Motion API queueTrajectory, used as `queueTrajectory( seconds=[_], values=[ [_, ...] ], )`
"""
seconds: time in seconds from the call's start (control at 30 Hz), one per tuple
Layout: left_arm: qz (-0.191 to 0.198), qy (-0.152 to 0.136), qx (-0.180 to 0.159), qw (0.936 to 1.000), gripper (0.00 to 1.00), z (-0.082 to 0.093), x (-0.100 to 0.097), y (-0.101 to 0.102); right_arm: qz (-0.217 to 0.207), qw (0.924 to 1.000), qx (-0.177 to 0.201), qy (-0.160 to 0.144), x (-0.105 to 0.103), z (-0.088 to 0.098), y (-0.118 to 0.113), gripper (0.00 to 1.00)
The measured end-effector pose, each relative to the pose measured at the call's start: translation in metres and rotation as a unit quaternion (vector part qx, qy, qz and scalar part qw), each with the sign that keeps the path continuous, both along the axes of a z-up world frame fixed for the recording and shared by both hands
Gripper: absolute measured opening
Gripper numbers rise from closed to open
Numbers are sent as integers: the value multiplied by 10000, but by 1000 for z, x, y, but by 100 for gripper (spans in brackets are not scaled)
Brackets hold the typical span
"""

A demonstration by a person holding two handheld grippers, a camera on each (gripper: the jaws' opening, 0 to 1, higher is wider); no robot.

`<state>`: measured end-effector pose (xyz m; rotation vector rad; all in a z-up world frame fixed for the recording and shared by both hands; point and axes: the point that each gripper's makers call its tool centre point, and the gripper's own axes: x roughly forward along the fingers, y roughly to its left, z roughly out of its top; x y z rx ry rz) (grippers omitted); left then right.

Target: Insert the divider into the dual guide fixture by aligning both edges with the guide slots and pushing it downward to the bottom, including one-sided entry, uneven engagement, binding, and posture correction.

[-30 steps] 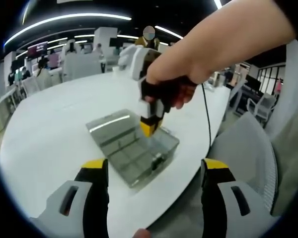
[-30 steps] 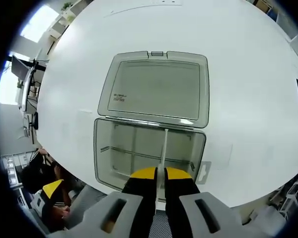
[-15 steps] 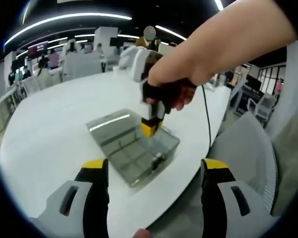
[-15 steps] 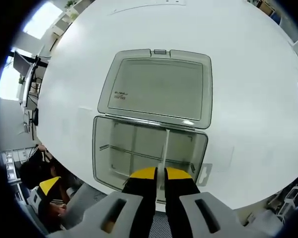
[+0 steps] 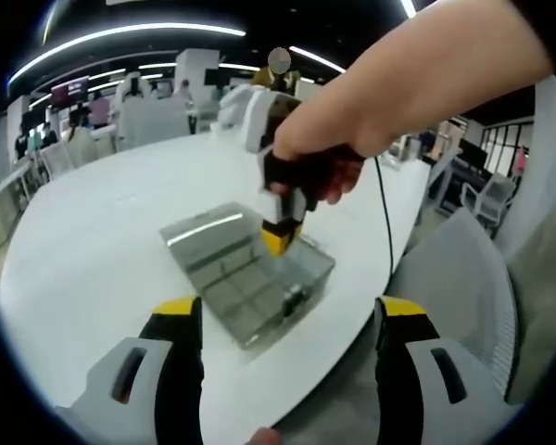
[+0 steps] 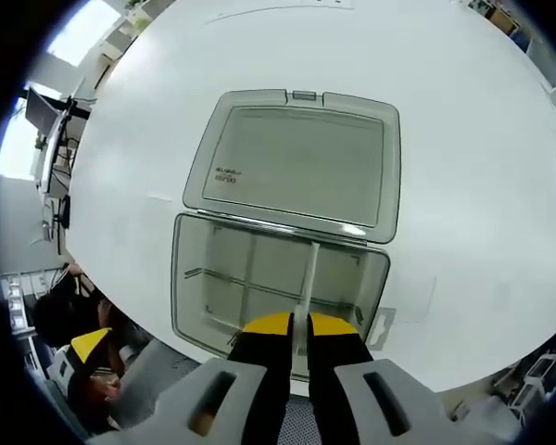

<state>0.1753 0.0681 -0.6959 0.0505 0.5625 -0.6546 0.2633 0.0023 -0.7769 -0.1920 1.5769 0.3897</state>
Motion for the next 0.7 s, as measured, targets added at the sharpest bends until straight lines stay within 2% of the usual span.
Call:
queueTrajectory(
  seconds=[0.7],
  values=[
    [-20, 93, 66, 9999, 73, -4, 0, 0, 396, 9991, -139, -104, -2, -10, 2, 0]
  ],
)
